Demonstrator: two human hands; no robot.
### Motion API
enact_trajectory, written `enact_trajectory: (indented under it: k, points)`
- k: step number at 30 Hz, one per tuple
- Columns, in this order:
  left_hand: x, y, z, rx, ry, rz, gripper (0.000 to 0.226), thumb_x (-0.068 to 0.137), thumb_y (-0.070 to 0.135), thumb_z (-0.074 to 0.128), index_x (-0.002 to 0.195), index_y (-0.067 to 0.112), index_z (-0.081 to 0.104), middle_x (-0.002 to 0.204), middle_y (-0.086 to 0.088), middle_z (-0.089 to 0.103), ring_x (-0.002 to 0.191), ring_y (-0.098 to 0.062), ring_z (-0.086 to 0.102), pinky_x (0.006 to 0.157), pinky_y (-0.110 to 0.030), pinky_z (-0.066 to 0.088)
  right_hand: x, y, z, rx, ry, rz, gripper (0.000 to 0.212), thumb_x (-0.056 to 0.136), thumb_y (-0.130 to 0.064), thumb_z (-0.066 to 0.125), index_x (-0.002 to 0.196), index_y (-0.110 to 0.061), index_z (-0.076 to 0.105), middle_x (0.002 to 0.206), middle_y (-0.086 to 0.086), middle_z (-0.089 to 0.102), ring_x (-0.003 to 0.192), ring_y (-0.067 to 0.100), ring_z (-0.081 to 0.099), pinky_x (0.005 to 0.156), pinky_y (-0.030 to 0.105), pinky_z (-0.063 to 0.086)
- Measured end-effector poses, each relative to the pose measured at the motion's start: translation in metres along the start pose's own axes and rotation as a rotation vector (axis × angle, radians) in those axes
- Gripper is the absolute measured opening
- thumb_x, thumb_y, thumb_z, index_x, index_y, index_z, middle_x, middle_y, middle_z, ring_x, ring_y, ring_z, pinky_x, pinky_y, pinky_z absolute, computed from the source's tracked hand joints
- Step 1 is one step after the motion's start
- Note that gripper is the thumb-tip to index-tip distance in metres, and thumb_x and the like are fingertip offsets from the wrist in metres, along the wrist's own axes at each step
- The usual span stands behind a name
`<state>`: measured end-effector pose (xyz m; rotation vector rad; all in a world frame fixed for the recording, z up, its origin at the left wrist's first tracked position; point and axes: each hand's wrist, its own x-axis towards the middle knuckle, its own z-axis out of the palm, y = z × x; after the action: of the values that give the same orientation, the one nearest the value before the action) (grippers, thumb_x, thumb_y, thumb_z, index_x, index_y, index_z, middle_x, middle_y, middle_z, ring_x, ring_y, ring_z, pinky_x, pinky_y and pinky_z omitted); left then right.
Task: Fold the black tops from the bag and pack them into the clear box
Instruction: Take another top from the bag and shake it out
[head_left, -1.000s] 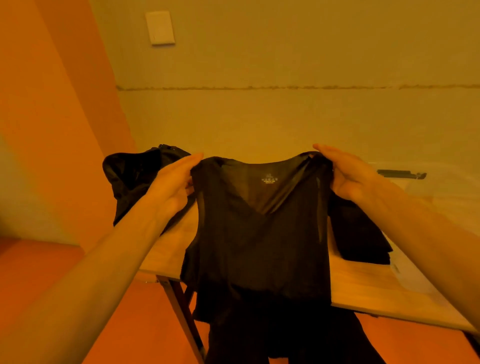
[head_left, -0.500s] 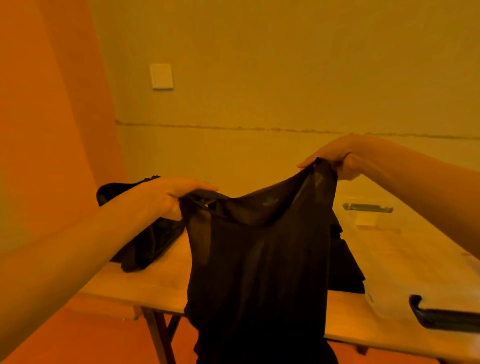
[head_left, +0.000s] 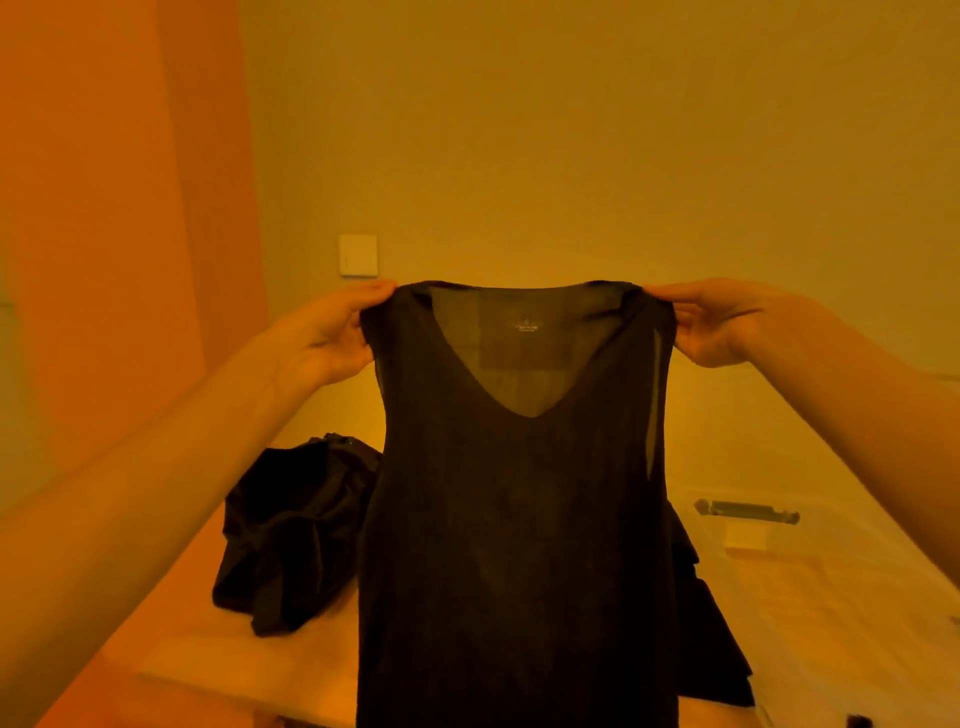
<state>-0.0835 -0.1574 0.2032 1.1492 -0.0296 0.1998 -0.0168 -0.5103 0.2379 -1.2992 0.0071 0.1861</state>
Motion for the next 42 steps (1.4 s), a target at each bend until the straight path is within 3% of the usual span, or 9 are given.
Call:
enact_trajectory:
  k: [2, 4, 13, 18, 22, 24, 28, 38, 42]
  points:
    - [0.003, 0.007, 0.006, -0.019, 0.011, 0.081, 0.011, 0.098, 0.005, 0.061, 0.097, 0.014, 0.066, 0.097, -0.005, 0.065, 0.083, -0.014, 0.068, 0.063, -0.023, 0.059, -0.005, -0.009, 0.013, -0.051, 0.133, -0.01, 0.025, 0.074, 0.001, 0.081, 0.095, 0.0, 0.069, 0.069, 0.015, 0.072, 0.052, 0.027, 0.071, 0.05, 0.029, 0.059]
    - [0.006, 0.02, 0.012, -0.01, -0.02, 0.161, 0.018, 0.096, -0.001, 0.061, 0.099, 0.016, 0.067, 0.099, -0.006, 0.067, 0.08, -0.013, 0.072, 0.061, -0.022, 0.057, -0.007, -0.024, 0.019, -0.103, 0.197, -0.005, 0.013, 0.089, -0.01, 0.073, 0.087, 0.002, 0.067, 0.065, 0.019, 0.07, 0.047, 0.03, 0.069, 0.044, 0.034, 0.057]
    - [0.026, 0.075, 0.027, 0.131, -0.032, 0.408, 0.02, 0.091, -0.002, 0.068, 0.1, 0.015, 0.073, 0.103, -0.009, 0.071, 0.081, -0.012, 0.075, 0.067, -0.02, 0.057, -0.038, -0.083, 0.022, -0.243, 0.016, -0.024, 0.02, 0.084, -0.024, 0.075, 0.087, -0.006, 0.068, 0.065, 0.011, 0.07, 0.053, 0.022, 0.07, 0.049, 0.03, 0.06]
    - [0.025, 0.081, 0.011, 0.091, -0.029, 0.5, 0.017, 0.091, 0.003, 0.069, 0.103, 0.014, 0.072, 0.102, -0.007, 0.072, 0.091, -0.014, 0.073, 0.073, -0.02, 0.058, -0.037, -0.091, 0.007, 0.052, -0.217, -0.157, 0.082, 0.009, 0.01, 0.098, 0.088, -0.002, 0.078, 0.091, 0.012, 0.077, 0.074, 0.022, 0.077, 0.054, 0.027, 0.06]
    - [0.025, 0.078, 0.003, 0.219, -0.005, 0.511, 0.015, 0.09, 0.003, 0.069, 0.1, 0.014, 0.072, 0.103, -0.005, 0.072, 0.101, -0.016, 0.07, 0.074, -0.018, 0.057, -0.023, -0.081, 0.016, -0.155, -0.076, -0.355, 0.023, 0.074, 0.002, 0.079, 0.095, -0.008, 0.074, 0.093, 0.008, 0.074, 0.072, 0.013, 0.075, 0.058, 0.018, 0.058]
    - [0.023, 0.076, -0.001, 0.35, -0.014, 0.525, 0.016, 0.09, 0.001, 0.069, 0.101, 0.013, 0.073, 0.103, -0.005, 0.072, 0.101, -0.016, 0.07, 0.076, -0.018, 0.057, -0.019, -0.078, 0.02, -0.309, -0.086, -0.431, 0.012, 0.089, -0.001, 0.066, 0.096, -0.007, 0.073, 0.09, 0.006, 0.074, 0.074, 0.009, 0.074, 0.063, 0.016, 0.057]
    - [0.021, 0.078, -0.005, 0.501, 0.012, 0.501, 0.014, 0.09, 0.001, 0.069, 0.099, 0.012, 0.073, 0.106, -0.008, 0.067, 0.1, -0.018, 0.067, 0.073, -0.018, 0.058, -0.017, -0.078, 0.017, -0.61, -0.161, -0.473, 0.009, 0.091, -0.003, 0.065, 0.097, -0.001, 0.07, 0.089, 0.006, 0.074, 0.083, 0.012, 0.072, 0.067, 0.018, 0.057]
    - [0.013, 0.096, -0.003, 0.411, -0.155, 0.596, 0.015, 0.07, 0.015, 0.078, 0.061, 0.022, 0.068, 0.081, 0.003, 0.068, 0.08, -0.01, 0.066, 0.077, -0.022, 0.05, -0.007, -0.075, 0.015, -0.684, -0.018, -0.824, 0.014, 0.095, -0.028, 0.067, 0.088, -0.016, 0.073, 0.097, 0.005, 0.069, 0.099, 0.017, 0.059, 0.092, 0.036, 0.039]
    - [0.01, 0.111, -0.007, 0.485, -0.289, 0.563, 0.037, 0.056, 0.038, 0.098, 0.079, 0.023, 0.074, 0.079, -0.006, 0.061, 0.077, -0.013, 0.065, 0.066, -0.017, 0.052, -0.013, -0.078, 0.017, -0.543, -0.131, -0.921, 0.019, 0.091, -0.034, 0.064, 0.086, -0.016, 0.065, 0.08, -0.002, 0.066, 0.079, 0.01, 0.06, 0.08, 0.028, 0.041]
